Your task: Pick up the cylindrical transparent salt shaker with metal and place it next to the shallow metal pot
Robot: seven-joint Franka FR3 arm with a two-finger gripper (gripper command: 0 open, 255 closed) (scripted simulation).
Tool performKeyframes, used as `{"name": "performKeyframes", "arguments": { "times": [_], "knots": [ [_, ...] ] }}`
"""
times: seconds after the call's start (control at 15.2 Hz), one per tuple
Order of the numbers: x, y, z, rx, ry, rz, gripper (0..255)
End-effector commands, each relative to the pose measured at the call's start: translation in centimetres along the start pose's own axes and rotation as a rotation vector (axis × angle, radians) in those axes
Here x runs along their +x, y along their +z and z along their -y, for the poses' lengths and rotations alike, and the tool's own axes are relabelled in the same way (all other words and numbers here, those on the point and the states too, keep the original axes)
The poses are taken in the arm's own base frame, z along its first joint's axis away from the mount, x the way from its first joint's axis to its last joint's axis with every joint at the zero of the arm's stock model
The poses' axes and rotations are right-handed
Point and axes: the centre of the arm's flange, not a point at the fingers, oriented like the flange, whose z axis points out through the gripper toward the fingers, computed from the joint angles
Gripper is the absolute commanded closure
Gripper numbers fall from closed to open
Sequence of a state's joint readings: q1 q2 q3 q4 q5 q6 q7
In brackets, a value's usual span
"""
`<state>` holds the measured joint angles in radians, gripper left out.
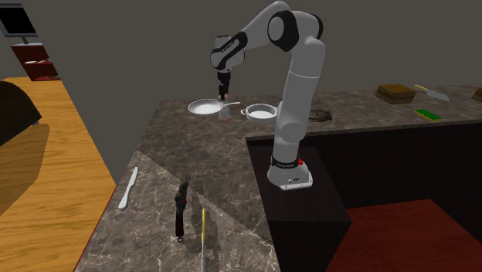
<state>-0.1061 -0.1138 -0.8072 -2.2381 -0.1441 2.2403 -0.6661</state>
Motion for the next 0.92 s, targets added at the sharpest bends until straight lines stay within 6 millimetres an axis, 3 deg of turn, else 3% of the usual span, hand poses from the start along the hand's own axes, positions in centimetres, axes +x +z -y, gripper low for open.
{"name": "performKeyframes", "arguments": {
  "times": [0.0, 0.07, 0.33, 0.86],
  "knots": [
    [0.0, 0.0, 0.0, 0.0, 0.0, 0.0, 0],
    [0.0, 0.0, 0.0, 0.0, 0.0, 0.0, 0],
    [0.0, -5.0, 0.0, 0.0, 0.0, 0.0, 0],
    [0.0, -5.0, 0.0, 0.0, 0.0, 0.0, 0]
  ]
}}
